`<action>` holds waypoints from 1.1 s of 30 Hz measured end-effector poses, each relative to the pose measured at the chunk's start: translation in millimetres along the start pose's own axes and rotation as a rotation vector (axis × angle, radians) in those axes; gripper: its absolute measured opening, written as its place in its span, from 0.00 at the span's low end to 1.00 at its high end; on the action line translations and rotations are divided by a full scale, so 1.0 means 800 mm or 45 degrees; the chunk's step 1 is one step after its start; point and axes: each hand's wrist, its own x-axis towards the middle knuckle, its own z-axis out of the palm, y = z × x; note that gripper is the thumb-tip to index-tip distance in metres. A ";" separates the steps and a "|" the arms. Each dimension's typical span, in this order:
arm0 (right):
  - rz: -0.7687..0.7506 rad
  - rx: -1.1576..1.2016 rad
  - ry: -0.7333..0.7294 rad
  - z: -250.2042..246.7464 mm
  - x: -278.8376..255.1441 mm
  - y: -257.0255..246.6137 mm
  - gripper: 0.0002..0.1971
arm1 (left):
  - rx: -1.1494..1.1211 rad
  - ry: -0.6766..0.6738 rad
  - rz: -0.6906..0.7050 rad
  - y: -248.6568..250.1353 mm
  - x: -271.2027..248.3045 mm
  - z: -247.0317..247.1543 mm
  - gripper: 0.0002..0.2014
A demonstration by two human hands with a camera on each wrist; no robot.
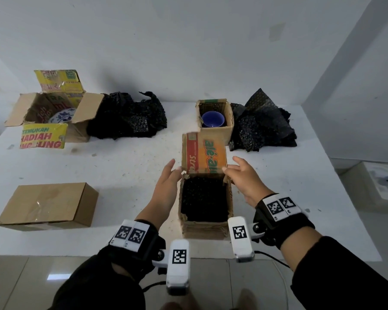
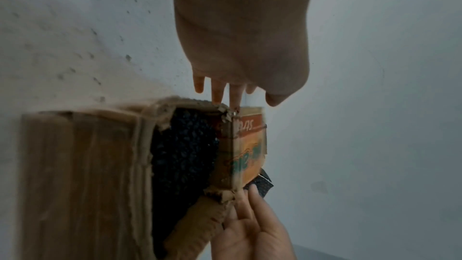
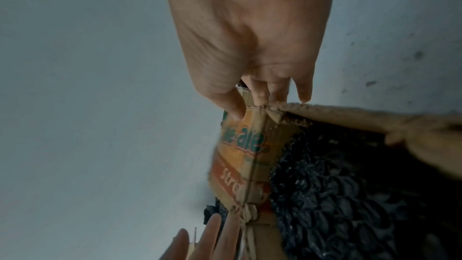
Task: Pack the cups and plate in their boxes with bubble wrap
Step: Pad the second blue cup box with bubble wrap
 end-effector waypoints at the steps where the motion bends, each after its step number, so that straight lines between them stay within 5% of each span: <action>1: -0.019 0.042 0.017 -0.001 0.000 0.002 0.28 | -0.022 0.040 0.015 0.002 0.000 0.002 0.21; 6: -0.263 -0.018 0.029 -0.005 -0.016 0.020 0.06 | 0.039 0.129 0.176 0.008 -0.018 0.008 0.11; 14: -0.593 -0.285 -0.216 -0.021 -0.023 0.077 0.23 | 0.133 -0.027 0.189 -0.026 -0.028 -0.013 0.17; 19: -0.546 -0.434 -0.313 -0.023 -0.023 0.084 0.29 | 0.463 -0.105 0.232 -0.044 -0.020 -0.023 0.18; 24: -0.640 -0.774 -0.191 -0.020 -0.037 0.073 0.22 | 0.749 -0.198 0.422 -0.067 -0.023 -0.033 0.37; 28: -0.894 -1.336 0.000 0.004 -0.061 0.062 0.49 | 0.756 -0.210 0.413 -0.074 -0.021 -0.033 0.37; 33: -0.920 -1.559 -0.022 0.038 -0.066 0.083 0.46 | 0.673 -0.222 0.441 -0.074 -0.021 -0.034 0.36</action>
